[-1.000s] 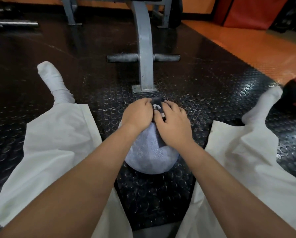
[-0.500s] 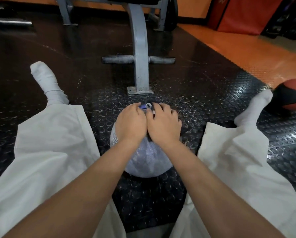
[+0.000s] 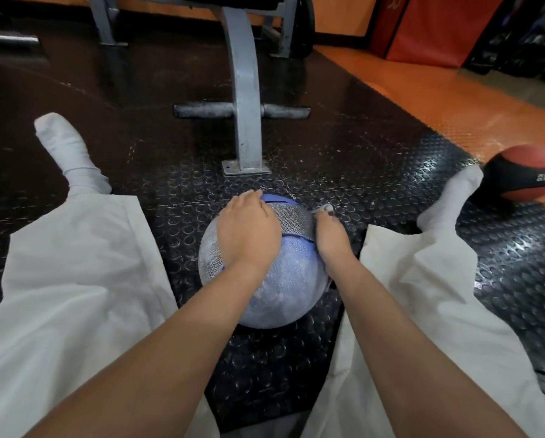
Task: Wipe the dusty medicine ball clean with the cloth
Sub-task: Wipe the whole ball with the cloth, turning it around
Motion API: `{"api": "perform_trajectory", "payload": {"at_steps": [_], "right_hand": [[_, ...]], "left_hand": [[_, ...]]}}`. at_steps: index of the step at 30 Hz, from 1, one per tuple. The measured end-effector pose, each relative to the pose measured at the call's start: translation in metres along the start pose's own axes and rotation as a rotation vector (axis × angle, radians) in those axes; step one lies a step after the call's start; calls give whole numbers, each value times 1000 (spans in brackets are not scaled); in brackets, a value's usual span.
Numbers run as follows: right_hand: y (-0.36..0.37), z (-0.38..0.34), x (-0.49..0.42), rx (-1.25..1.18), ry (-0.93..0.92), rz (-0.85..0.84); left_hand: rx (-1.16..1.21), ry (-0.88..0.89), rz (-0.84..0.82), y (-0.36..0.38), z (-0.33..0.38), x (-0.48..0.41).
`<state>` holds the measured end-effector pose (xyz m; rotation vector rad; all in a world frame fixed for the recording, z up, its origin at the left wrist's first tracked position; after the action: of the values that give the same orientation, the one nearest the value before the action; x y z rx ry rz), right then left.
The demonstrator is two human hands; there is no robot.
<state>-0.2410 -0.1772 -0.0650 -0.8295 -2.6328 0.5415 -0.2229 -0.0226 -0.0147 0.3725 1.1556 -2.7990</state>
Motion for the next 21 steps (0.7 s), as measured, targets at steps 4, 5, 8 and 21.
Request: {"api": "perform_trajectory", "payload": {"at_steps": [4,5,8,21], "right_hand": [[31,-55,16,522,-234,2],[41,-67,23,605,-295,-5],[57,-90,38,706,-475,-30],[3,16,26,-288,-48,-12]], "left_hand": [[40,-82,26,-7,-15,-4],[60,-110,28,-10,-20,-5],[145,-175,36,-20,-33,-5],[172,-6,-70,-12,-20,-2]]}}
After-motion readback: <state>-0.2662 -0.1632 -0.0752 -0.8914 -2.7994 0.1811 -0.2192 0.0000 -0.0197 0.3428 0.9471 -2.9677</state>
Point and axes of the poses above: each hand's wrist, its own x-axis away from the middle knuckle, its own y-axis out of the palm, z = x × y, the point moved 5 cm from there along -x, towards the middle knuckle, and after that the axes turned 2 degrees about z, right-handed, at the moved point
